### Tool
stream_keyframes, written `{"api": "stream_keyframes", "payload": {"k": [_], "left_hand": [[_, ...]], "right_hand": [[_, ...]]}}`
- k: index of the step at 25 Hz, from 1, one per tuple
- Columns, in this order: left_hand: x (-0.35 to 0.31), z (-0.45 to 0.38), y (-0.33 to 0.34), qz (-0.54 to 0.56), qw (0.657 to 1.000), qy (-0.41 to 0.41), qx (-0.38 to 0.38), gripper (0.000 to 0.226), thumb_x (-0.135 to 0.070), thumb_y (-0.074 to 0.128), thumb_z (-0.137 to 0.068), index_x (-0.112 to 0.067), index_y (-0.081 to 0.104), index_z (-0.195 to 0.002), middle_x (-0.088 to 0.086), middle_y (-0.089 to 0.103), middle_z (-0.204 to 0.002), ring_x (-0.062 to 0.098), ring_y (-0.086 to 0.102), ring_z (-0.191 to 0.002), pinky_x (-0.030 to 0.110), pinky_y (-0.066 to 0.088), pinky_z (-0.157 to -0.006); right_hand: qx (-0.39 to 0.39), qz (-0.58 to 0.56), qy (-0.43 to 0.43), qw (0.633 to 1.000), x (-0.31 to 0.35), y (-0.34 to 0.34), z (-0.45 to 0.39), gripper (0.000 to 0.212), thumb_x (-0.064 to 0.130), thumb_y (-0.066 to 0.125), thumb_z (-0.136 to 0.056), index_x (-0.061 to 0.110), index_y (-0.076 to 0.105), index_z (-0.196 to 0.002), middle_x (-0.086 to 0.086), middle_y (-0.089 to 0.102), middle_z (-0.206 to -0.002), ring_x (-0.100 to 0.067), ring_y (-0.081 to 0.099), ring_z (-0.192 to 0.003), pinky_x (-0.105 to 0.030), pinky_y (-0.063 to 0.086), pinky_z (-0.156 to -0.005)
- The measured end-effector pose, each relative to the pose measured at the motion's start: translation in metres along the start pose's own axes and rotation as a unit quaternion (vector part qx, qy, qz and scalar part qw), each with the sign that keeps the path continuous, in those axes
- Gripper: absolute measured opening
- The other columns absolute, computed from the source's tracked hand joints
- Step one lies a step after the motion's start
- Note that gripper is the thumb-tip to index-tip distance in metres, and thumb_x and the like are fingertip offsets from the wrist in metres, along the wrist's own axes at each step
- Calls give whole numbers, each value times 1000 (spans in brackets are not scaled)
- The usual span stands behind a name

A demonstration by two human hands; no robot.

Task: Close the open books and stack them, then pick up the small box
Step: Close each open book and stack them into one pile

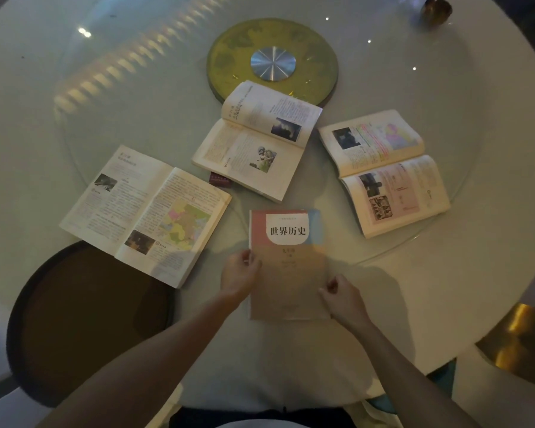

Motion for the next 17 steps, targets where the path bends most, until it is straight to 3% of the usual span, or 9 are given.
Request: {"api": "stream_keyframes", "payload": {"k": [2,4,7,9,11,13,17], "left_hand": [[3,-5,-3,-10,1000,13,20,34,-24,57,-96,-10,68,-125,3,73,-117,12,68,-95,27,57,-76],[1,-6,-17,-37,999,33,21,38,-26,59,-97,-10,64,-131,4,70,-123,14,66,-103,29,55,-83],[-4,-14,-55,-70,994,84,-6,39,-24,63,-97,-7,64,-132,8,69,-122,12,64,-100,25,50,-83],[-8,-20,-88,-65,992,109,-24,37,-24,64,-96,-7,66,-129,8,69,-120,12,66,-99,23,49,-83],[-5,-28,-121,-66,990,119,-26,36,-26,64,-96,-12,65,-130,4,68,-119,12,66,-101,28,55,-88],[0,-36,-154,-70,989,128,-32,37,-27,65,-96,-15,64,-131,2,68,-121,12,66,-105,37,57,-96],[23,-59,-224,-95,985,114,-86,47,-35,66,-94,-14,59,-136,4,60,-135,17,65,-109,36,58,-94]], "right_hand": [[1,-17,13,1000,-3,6,6,23,33,69,-87,17,53,-79,-8,68,-82,-33,67,-77,-48,58,-70],[-39,39,15,998,7,-1,13,22,37,63,-91,16,58,-88,-7,68,-92,-33,66,-86,-42,55,-73],[-154,39,-31,987,46,-19,27,16,29,57,-94,15,60,-98,-6,61,-102,-31,61,-91,-40,50,-76],[-161,-8,-80,984,87,-11,34,11,28,56,-95,18,60,-98,-1,60,-101,-24,60,-88,-41,53,-76],[-113,-73,-105,985,127,14,34,7,28,58,-94,21,60,-95,3,64,-97,-18,62,-83,-39,55,-71],[-47,-127,-105,985,166,47,32,8,22,61,-95,14,64,-96,-1,68,-92,-17,63,-80,-35,54,-69],[103,-250,3,963,205,130,30,23,20,66,-95,0,64,-107,-17,65,-99,-24,65,-85,-38,58,-75]]}}
Point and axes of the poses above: each hand's wrist, its own z-axis away from the middle knuckle, its own y-axis out of the palm, x = y × z, the point moved 9 cm from there along -z, towards the middle knuckle
